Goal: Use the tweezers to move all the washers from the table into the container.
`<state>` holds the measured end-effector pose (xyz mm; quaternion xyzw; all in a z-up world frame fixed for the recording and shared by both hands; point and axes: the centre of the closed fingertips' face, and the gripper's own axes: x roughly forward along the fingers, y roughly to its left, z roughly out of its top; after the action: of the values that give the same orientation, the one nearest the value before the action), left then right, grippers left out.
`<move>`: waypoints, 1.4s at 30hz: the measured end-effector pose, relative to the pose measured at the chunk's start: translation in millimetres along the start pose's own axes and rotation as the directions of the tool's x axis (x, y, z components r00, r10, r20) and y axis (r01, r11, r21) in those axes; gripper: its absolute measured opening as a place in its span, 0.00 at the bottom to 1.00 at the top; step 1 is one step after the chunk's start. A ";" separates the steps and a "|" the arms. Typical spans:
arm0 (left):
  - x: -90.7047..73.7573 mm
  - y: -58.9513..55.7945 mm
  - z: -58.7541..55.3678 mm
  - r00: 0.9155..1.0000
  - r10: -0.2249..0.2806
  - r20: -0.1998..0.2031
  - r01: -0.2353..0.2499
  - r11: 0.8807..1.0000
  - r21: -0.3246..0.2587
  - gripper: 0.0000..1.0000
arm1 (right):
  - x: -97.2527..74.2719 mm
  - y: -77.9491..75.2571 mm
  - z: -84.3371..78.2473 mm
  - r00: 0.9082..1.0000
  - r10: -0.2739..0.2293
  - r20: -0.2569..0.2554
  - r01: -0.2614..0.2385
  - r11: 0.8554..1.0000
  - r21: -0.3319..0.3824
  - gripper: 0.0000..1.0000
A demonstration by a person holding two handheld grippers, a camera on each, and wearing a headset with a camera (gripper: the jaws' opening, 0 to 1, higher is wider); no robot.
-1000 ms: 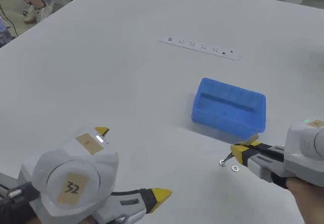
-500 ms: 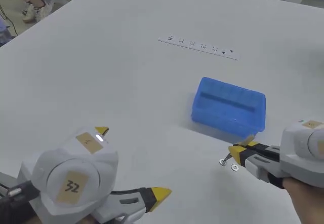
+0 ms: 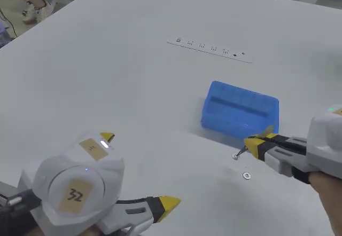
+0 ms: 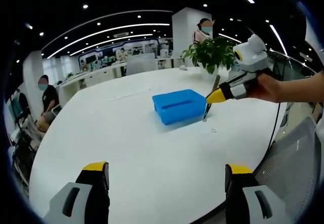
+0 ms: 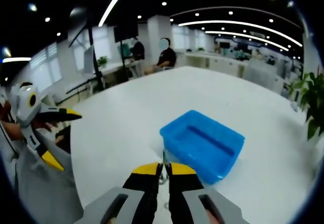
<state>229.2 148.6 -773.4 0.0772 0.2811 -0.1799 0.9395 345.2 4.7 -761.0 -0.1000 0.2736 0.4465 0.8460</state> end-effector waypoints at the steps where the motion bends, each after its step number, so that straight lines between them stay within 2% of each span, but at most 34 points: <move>1: 0.0 0.0 -0.2 1.000 0.000 -0.001 0.000 1.000 -0.001 0.97 | -2.2 -2.5 8.0 1.000 -0.003 0.015 0.003 1.000 -0.005 0.02; 7: 0.0 0.7 -0.2 1.000 0.002 -0.001 -0.002 1.000 0.000 0.97 | -9.7 -12.3 43.7 0.995 -0.042 0.088 0.044 0.999 -0.027 0.02; 11: -0.6 1.2 1.4 1.000 0.004 0.007 -0.004 1.000 -0.004 0.97 | -9.1 -19.8 54.1 0.992 -0.061 0.109 0.064 0.998 -0.027 0.02; 15: -0.5 0.9 1.1 1.000 0.002 0.005 -0.002 1.000 0.000 0.97 | -4.2 -27.0 56.7 0.991 -0.078 0.111 0.081 0.996 -0.027 0.02; 27: 0.3 0.5 0.2 1.000 -0.001 -0.001 0.001 1.000 0.003 0.97 | 25.0 -58.3 43.0 0.992 -0.113 0.049 0.115 0.993 -0.023 0.03; 35: 0.3 0.6 -0.3 1.000 0.000 -0.003 0.000 1.000 0.003 0.97 | 48.7 -66.5 20.6 0.994 -0.111 -0.010 0.111 0.994 -0.006 0.03; 42: -0.1 0.6 -0.2 1.000 0.002 -0.003 -0.002 1.000 0.004 0.96 | 56.2 -69.7 5.1 0.993 -0.109 -0.046 0.110 0.994 0.007 0.03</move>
<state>229.2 149.2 -773.5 0.0796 0.2822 -0.1794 0.9390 429.0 5.6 -793.0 -0.1211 0.2889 0.3957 0.8633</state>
